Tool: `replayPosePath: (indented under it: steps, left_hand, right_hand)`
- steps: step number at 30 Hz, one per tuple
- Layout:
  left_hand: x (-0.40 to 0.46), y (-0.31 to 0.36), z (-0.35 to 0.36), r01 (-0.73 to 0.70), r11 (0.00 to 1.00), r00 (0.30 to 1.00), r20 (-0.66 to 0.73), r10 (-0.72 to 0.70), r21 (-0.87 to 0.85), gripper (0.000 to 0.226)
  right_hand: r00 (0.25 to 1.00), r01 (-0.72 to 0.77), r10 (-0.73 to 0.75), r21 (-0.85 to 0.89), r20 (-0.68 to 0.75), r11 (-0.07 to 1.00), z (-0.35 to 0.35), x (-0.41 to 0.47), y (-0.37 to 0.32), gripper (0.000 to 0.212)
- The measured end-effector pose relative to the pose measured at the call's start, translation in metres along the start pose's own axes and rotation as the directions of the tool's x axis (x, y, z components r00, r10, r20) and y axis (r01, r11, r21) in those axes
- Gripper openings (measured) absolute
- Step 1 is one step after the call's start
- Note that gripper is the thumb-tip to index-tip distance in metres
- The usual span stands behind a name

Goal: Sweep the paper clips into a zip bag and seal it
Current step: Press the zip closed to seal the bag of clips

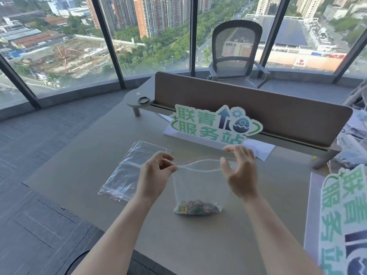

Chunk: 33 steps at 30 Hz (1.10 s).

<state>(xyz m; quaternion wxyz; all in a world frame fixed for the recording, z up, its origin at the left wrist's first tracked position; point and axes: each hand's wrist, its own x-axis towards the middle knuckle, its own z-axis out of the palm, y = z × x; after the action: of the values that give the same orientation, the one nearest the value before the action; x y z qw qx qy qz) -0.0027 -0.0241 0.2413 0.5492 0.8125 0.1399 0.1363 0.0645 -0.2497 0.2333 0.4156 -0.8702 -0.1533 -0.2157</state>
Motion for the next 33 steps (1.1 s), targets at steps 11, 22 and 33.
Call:
replayPosePath:
  steps: [11,22,33]
  left_hand:
    - [0.002,0.006,0.005,-0.1,0.994,0.992,0.082,0.096,0.05,0.02]
    - [0.0,-0.003,0.002,0.003,0.999,0.988,0.156,0.005,-0.05,0.008]
    - [0.002,-0.005,0.005,-0.02,0.999,0.985,0.168,0.026,-0.04,0.013]
  right_hand:
    - [0.854,0.347,-0.272,-0.095,0.443,0.933,0.033,0.017,-0.055,0.013]
    - [0.832,0.293,-0.218,-0.072,0.51,0.953,0.035,0.012,-0.056,0.01]
    - [0.831,0.267,-0.197,-0.062,0.521,0.962,0.04,0.006,-0.052,0.014]
